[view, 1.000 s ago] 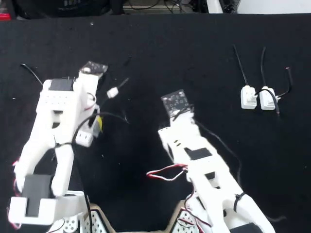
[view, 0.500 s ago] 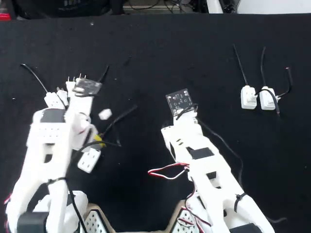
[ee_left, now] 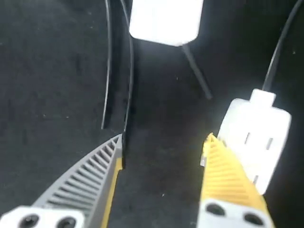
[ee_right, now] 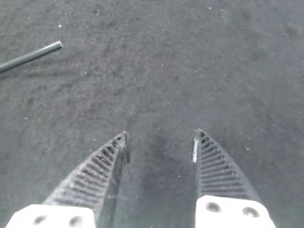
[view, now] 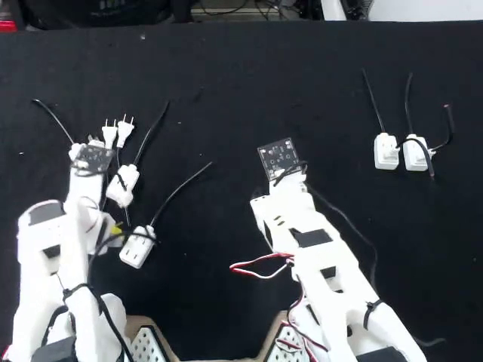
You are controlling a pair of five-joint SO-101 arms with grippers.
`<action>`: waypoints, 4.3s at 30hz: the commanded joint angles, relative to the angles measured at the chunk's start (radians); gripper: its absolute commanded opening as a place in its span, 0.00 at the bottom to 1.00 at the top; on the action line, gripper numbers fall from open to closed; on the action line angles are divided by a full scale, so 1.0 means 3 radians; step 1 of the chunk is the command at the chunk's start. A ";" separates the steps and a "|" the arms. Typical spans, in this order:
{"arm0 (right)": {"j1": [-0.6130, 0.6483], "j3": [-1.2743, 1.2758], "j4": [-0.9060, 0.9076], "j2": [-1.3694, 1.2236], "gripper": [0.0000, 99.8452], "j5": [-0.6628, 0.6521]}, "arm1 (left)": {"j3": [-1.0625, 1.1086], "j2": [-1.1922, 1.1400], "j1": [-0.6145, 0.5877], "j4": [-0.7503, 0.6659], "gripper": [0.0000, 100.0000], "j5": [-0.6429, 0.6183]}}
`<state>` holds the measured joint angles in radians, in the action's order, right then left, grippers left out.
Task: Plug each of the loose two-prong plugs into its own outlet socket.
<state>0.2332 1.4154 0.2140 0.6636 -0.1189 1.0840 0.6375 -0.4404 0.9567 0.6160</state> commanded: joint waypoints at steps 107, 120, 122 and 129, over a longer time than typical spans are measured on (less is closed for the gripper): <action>-0.0598 -0.0253 0.0061 0.0130 0.19 0.0031 | -0.2171 -0.1591 0.1041 0.0962 0.27 -0.1703; -0.0598 -0.0248 0.0066 0.0130 0.19 0.0036 | -0.3588 -0.2542 0.0463 0.0639 0.27 -0.1591; -0.0598 -0.0248 0.0066 0.0130 0.19 0.0036 | -0.3818 -0.2798 0.0437 0.0511 0.27 -0.1642; -0.0598 -0.0248 0.0061 0.0130 0.19 0.0036 | -0.4672 -0.3596 0.0340 0.0471 0.27 -0.1652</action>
<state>0.0690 1.4124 0.2309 0.6636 -0.1158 -0.1450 -0.3629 -0.3130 1.1086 0.1358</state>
